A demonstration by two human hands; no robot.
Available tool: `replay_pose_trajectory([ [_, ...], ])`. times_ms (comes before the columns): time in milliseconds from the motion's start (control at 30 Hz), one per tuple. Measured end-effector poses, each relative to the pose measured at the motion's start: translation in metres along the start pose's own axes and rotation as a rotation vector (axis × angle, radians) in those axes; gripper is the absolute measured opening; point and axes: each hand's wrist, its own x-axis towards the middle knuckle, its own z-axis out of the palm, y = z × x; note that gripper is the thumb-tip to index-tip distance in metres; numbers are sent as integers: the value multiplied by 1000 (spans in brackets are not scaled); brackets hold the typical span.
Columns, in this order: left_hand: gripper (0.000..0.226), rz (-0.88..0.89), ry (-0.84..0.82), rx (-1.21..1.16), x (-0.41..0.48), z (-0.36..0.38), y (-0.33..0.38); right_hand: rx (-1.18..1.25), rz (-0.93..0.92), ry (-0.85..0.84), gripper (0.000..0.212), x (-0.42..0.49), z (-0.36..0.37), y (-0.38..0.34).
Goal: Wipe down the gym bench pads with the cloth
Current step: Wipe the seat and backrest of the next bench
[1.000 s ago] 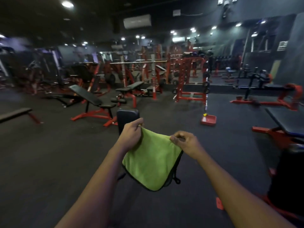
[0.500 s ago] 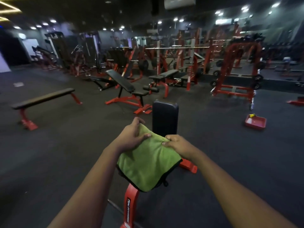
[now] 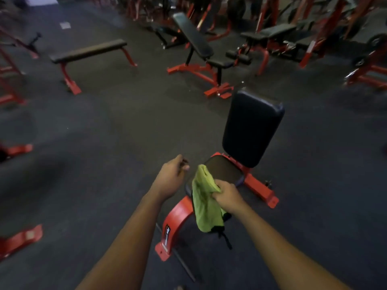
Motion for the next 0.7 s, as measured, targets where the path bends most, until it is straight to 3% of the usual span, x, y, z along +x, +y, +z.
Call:
replay_pose_trajectory([
  [200, 8, -194, -76, -40, 32, 71, -96, -18, 203, 135, 28, 70, 28, 65],
  [333, 6, -340, -46, -125, 51, 121, -150, -262, 140, 229, 27, 128, 40, 81],
  [467, 8, -467, -14, -151, 72, 179, -218, -478, 41, -74, 52, 199, 85, 122],
  [600, 15, -618, 68, -140, 78, 240, -287, -743, -90, -171, 84, 258, 151, 191],
  [700, 22, -663, 50, -110, 80, 291, -323, -795, -160, -188, 91, 277, 188, 233],
])
